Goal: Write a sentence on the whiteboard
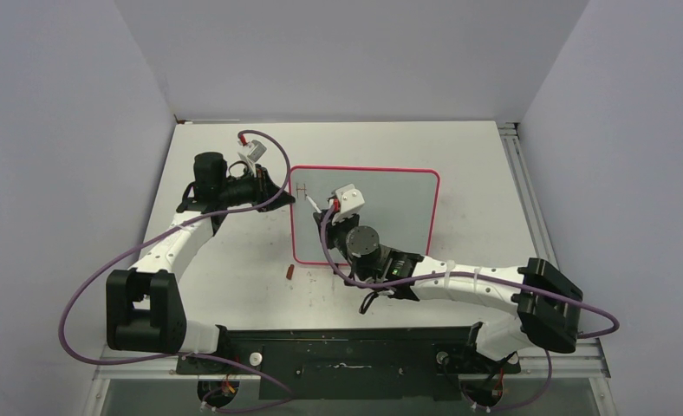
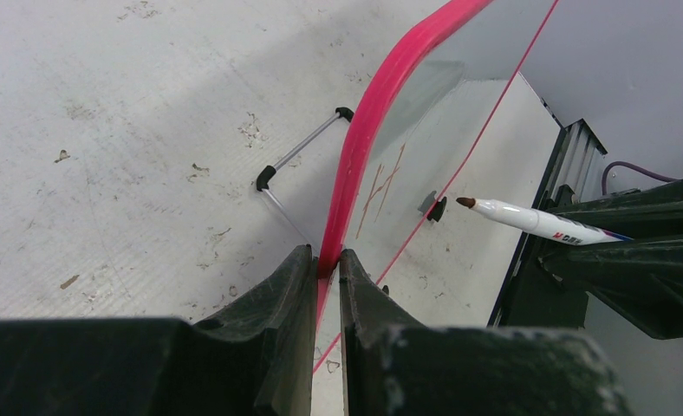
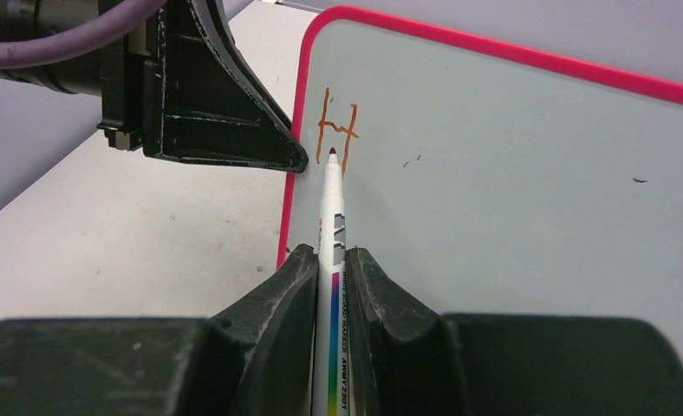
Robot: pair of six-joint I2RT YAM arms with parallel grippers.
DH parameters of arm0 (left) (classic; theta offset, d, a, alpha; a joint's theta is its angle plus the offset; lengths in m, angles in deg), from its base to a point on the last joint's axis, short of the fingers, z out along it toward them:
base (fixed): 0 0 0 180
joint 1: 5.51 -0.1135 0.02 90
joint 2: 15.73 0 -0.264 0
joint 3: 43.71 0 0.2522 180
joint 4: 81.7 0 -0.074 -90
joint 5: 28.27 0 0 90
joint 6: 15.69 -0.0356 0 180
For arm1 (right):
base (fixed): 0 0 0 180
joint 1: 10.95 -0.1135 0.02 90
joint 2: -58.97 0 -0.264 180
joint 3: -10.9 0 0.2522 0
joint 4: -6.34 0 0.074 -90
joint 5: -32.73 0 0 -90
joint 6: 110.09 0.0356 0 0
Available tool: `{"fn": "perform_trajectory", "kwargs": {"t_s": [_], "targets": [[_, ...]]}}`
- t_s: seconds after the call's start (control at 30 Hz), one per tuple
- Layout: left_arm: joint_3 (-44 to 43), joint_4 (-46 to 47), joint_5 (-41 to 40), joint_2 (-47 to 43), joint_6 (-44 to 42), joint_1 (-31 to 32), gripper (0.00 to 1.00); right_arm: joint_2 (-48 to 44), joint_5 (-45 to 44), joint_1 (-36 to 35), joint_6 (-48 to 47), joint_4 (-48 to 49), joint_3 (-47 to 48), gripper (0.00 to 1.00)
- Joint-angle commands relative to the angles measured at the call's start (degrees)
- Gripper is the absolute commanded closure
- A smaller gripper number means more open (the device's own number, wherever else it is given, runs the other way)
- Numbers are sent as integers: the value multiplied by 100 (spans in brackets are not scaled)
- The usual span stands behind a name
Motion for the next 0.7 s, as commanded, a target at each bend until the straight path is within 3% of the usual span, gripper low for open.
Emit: {"fn": "perform_trajectory", "kwargs": {"t_s": [0.0,0.67], "targets": [[-143,-70,99,-165,35,85,100,-276,-19,-40,-114,138,118,95],[-141,-65,100,-133,35,85,100,15,-158,152,-161,256,188,95]]}}
